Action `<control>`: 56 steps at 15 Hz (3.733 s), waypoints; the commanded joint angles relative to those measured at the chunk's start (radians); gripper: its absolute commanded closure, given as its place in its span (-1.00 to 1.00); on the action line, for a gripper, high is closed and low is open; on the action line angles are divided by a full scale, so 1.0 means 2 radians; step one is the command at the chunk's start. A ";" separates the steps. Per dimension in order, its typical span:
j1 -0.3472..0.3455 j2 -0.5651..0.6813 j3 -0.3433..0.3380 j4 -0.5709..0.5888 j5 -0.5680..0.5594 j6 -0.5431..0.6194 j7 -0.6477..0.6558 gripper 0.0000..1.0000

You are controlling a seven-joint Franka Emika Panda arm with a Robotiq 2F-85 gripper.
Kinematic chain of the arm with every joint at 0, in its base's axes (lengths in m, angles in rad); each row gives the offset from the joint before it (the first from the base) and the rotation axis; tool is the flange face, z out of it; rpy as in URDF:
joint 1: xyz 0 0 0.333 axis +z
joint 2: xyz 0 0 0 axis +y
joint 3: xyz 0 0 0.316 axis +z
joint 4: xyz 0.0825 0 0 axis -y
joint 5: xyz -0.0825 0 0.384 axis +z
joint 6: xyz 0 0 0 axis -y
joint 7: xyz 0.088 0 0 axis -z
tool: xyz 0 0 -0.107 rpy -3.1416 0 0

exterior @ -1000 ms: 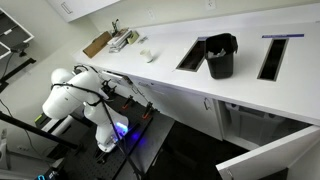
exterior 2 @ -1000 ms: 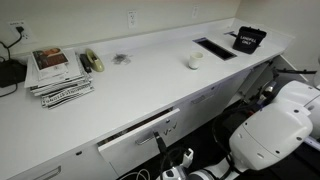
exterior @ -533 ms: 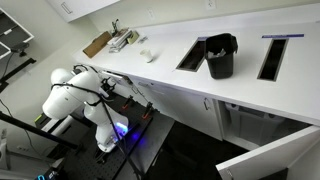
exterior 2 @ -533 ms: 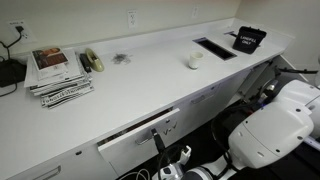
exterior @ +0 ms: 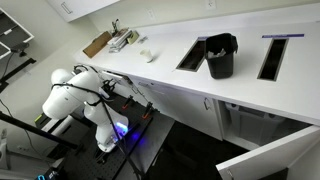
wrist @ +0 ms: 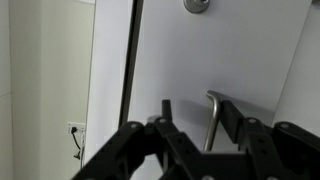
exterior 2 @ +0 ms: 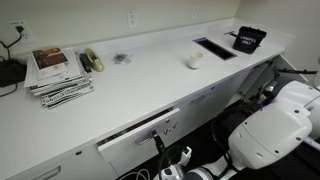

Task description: Open the second drawer from the right, take the paper out of the drawer and place it in the black bin on the counter then close the drawer

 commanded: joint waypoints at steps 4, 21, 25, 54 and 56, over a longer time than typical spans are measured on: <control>0.004 0.005 -0.008 0.008 -0.004 -0.001 0.009 0.98; -0.007 0.005 -0.016 0.014 -0.055 0.034 0.075 0.26; -0.009 0.007 -0.014 0.014 -0.052 0.046 0.085 0.85; 0.146 0.010 0.030 0.007 0.058 -0.071 0.084 0.95; 0.151 0.010 0.029 0.015 0.065 -0.066 0.076 0.29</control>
